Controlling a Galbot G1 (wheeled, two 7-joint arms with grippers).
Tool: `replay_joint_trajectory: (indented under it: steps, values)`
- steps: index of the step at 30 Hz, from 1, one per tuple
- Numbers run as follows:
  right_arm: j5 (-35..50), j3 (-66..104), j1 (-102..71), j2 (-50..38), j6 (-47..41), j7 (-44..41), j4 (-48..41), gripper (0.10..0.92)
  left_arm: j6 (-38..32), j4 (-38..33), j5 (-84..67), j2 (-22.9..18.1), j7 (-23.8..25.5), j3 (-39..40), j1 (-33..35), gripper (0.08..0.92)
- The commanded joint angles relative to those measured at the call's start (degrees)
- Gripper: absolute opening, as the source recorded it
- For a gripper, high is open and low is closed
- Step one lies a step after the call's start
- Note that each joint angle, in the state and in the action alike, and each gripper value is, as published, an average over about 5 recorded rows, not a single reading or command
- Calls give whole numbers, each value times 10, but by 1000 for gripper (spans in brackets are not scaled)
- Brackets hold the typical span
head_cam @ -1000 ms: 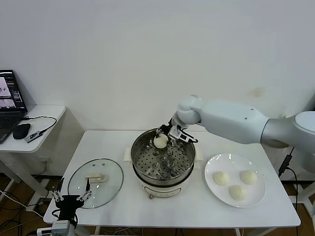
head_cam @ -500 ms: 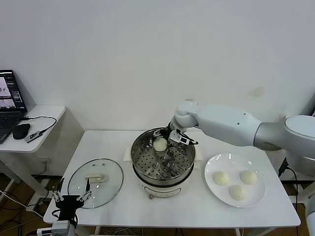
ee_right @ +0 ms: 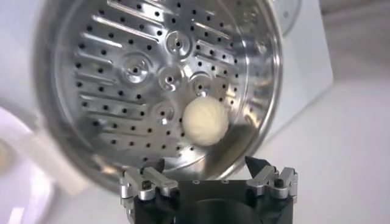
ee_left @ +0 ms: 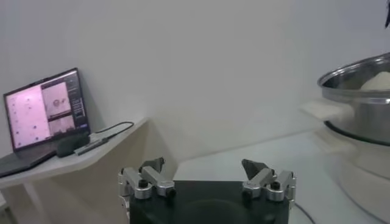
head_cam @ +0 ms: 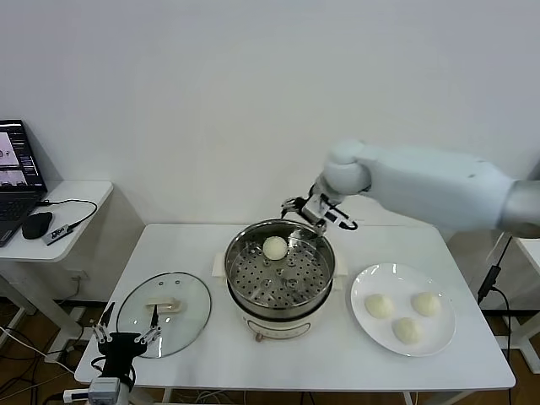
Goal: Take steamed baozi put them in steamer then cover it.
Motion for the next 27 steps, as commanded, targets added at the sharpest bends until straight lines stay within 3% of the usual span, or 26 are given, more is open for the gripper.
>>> replay_joint_trajectory:
  steps: [1, 8, 14, 21, 27]
  values:
    - [116, -18, 62, -196, -230, -37, 148, 823, 3, -6, 1, 7, 34, -2, -2, 823]
    - [83, -15, 21, -325, -270, -46, 187, 823, 3, -5, 0, 19, 38, -2, -6, 823]
    - [32, 93, -143, -378, -257, -59, 192, 823, 5, -2, -3, 28, 39, -5, -11, 823]
    - [-38, 254, -356, -373, -244, -57, 152, 823, 8, -3, -6, 33, 41, -13, -17, 823]
    - [-80, 279, -414, -326, -221, -52, 98, 823, 8, 7, -6, 31, 41, -18, -19, 823]
